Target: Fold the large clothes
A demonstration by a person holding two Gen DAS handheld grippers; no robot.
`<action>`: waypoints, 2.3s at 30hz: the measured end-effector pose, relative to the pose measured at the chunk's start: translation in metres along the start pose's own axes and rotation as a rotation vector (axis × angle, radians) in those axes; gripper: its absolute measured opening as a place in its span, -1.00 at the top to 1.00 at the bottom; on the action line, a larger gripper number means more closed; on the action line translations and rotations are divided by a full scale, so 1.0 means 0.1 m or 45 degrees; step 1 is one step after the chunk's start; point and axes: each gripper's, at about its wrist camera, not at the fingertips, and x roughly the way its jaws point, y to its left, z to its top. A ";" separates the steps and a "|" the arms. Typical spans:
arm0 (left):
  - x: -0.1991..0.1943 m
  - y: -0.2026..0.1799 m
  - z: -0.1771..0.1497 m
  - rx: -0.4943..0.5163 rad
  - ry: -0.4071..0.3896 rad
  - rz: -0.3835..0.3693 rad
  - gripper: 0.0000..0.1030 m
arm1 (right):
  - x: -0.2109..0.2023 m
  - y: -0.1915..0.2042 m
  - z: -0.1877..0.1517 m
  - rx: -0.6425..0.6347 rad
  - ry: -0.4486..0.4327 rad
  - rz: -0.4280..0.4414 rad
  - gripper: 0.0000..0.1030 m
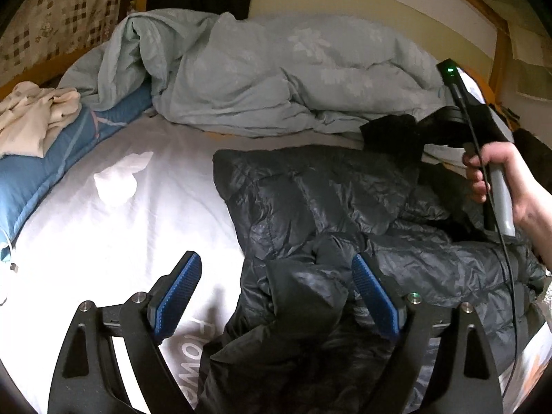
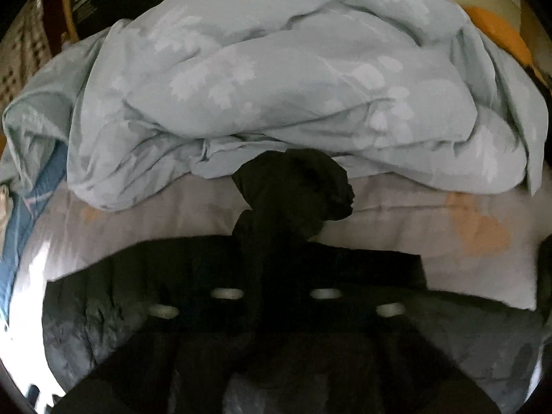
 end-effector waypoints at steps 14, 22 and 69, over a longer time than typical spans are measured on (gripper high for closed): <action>-0.03 -0.10 -0.04 0.061 0.006 0.055 -0.68 | -1.76 -0.44 -1.06 -0.054 -0.195 -0.082 0.95; -0.06 -0.22 -0.11 0.181 -0.048 0.196 -0.67 | -1.60 -1.04 -2.03 0.146 -0.012 0.022 0.02; -1.15 -0.29 -0.03 0.218 -0.671 0.042 0.78 | -2.35 0.86 -1.50 -0.042 -0.057 1.122 0.67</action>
